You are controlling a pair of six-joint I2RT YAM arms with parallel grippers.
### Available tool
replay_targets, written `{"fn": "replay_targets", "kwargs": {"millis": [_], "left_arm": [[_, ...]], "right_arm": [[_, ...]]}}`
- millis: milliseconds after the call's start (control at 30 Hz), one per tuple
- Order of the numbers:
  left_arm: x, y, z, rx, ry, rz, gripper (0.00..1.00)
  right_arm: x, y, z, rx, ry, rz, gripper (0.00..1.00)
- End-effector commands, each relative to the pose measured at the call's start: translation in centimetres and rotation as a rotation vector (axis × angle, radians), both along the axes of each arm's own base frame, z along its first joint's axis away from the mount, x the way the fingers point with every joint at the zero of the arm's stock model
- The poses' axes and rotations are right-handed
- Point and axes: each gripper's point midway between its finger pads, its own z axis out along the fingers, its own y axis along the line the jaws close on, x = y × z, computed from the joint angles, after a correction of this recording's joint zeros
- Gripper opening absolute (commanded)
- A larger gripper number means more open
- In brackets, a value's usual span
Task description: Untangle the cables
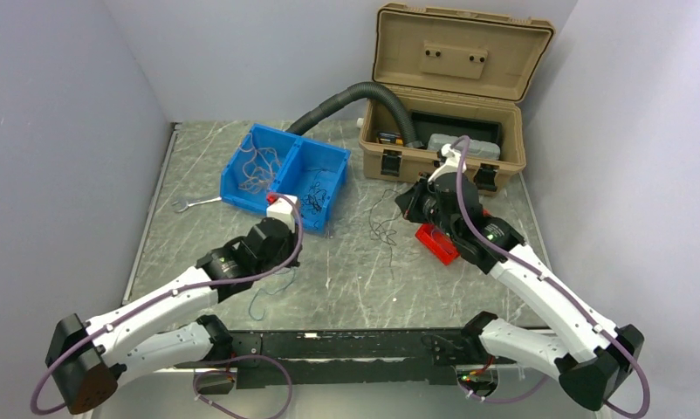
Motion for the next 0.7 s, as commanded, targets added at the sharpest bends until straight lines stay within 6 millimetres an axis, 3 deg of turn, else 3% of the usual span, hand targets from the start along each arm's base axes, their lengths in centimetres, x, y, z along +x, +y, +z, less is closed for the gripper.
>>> {"fn": "replay_targets", "kwargs": {"millis": [0,200,433,567,667], "left_arm": [[0.6,2.7,3.0,0.022,-0.020,0.119,0.00],[0.7,4.9,4.9,0.021,-0.032,0.174,0.00],[0.8,6.8,7.4,0.015,-0.084,0.202,0.00],[0.6,7.4,8.3,0.028,-0.094,0.206,0.00],[0.4,7.9,8.8,0.029,-0.103,0.216,0.00]], "right_arm": [[0.7,2.3,3.4,0.043,-0.104,0.107,0.00],[1.2,5.0,5.7,0.095,-0.161,0.210,0.00],[1.9,9.5,11.1,0.205,-0.250,0.341,0.00],[3.6,11.7,12.1,0.242,-0.254,0.352,0.00],[5.7,12.7,11.7,0.272,-0.236,0.289,0.00]]}}
